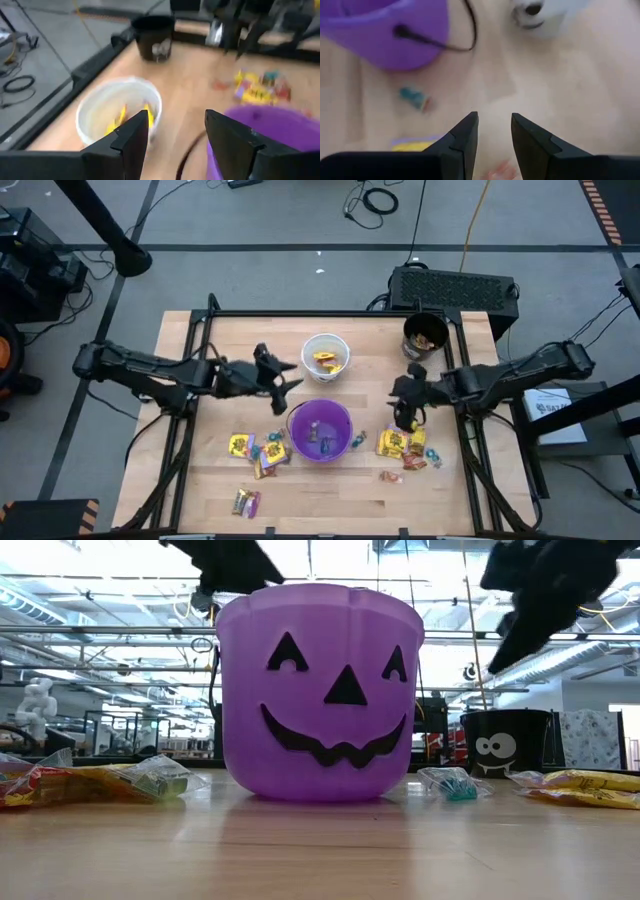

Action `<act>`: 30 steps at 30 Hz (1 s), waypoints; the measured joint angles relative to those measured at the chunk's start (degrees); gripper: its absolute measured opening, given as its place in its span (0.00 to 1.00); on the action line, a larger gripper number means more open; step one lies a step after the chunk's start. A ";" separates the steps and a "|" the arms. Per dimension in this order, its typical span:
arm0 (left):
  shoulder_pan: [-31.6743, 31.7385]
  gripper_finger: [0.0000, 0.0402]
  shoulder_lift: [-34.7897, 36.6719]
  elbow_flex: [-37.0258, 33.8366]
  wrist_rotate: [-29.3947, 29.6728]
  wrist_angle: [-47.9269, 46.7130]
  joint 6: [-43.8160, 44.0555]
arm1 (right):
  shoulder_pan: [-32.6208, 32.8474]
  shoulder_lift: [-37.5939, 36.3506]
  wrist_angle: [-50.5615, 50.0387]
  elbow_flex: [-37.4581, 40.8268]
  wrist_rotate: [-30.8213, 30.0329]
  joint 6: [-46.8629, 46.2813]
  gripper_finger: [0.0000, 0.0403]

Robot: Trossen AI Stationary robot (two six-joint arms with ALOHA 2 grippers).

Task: Sort candy by brand, put in halloween buckets
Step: Put the gold candy into the black bucket

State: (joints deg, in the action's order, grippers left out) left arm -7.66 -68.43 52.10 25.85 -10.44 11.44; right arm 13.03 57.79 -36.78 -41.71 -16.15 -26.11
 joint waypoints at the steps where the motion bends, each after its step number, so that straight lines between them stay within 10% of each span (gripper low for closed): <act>1: -1.17 0.51 -0.06 -0.03 1.34 -1.67 0.29 | 1.51 0.04 0.13 0.00 0.25 -1.93 0.27; 17: -6.85 0.51 -2.70 -1.90 9.30 -2.73 2.88 | 30.89 12.80 -0.02 0.00 8.19 -43.84 0.32; 30: -7.54 0.51 -2.70 -2.14 8.89 -2.66 0.15 | 36.25 27.19 -0.91 0.00 9.01 -46.84 0.37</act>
State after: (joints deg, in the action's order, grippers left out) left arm -15.20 -71.13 49.95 34.74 -13.10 11.60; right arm 49.28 84.99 -37.69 -41.71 -7.14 -72.95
